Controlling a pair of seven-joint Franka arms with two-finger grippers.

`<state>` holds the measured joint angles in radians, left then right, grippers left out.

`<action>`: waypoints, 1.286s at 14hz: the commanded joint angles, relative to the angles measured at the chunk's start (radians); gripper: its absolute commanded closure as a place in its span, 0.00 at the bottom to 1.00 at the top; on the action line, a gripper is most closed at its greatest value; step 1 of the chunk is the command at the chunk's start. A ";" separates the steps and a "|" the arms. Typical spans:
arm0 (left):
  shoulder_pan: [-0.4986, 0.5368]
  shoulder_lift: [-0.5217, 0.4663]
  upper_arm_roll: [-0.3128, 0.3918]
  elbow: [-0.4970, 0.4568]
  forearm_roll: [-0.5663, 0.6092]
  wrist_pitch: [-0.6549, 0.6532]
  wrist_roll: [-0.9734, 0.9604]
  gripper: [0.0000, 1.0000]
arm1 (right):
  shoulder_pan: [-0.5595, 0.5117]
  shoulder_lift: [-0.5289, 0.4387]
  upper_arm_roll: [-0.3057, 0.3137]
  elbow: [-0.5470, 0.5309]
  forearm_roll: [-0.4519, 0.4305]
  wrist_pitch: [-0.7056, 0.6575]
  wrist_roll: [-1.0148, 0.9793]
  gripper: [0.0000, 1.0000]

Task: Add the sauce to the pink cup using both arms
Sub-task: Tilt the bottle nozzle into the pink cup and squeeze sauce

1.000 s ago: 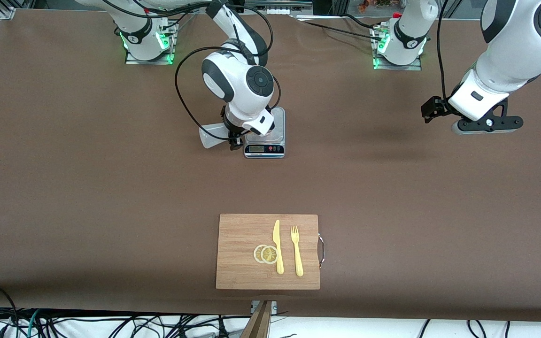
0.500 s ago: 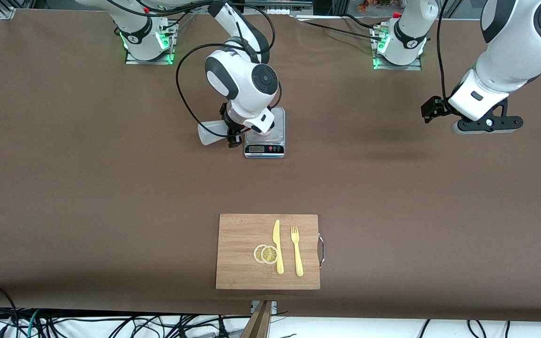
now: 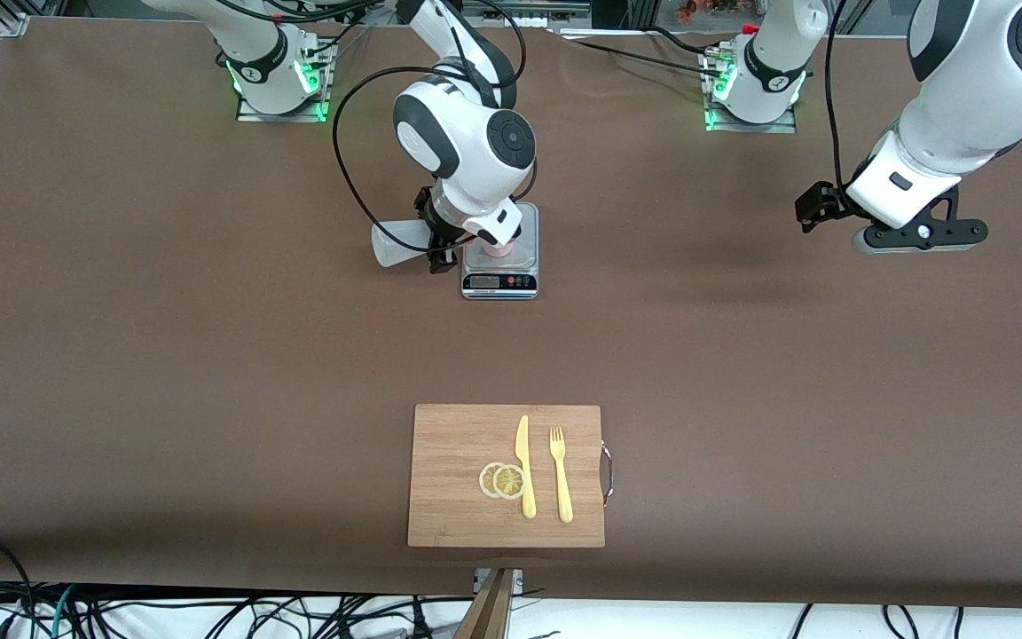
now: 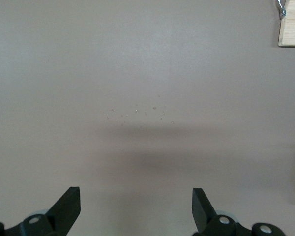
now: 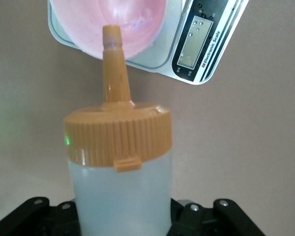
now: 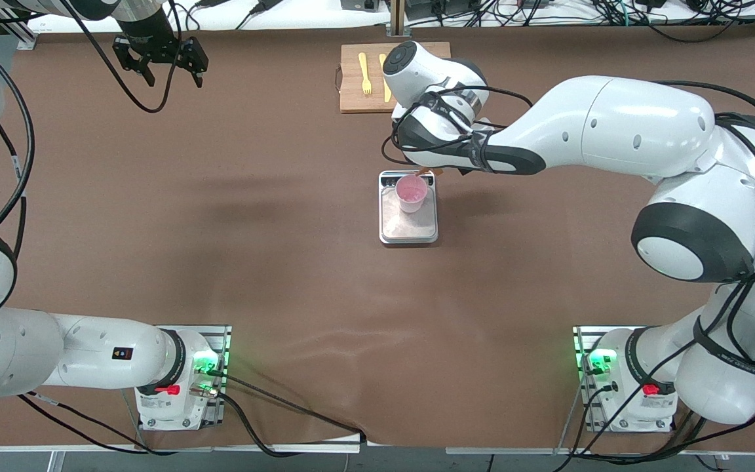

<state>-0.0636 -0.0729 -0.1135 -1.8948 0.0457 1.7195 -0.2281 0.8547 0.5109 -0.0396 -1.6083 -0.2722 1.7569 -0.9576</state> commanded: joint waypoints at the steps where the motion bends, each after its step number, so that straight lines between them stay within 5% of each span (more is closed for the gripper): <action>1: 0.008 -0.007 -0.012 0.000 0.011 -0.014 0.003 0.00 | 0.014 -0.009 -0.008 0.008 -0.016 -0.025 0.013 1.00; 18: 0.010 -0.005 -0.012 -0.003 0.011 -0.012 0.004 0.00 | 0.007 0.000 -0.006 0.007 -0.013 -0.019 -0.009 1.00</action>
<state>-0.0636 -0.0729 -0.1163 -1.8948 0.0457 1.7194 -0.2282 0.8562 0.5136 -0.0400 -1.6084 -0.2747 1.7482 -0.9550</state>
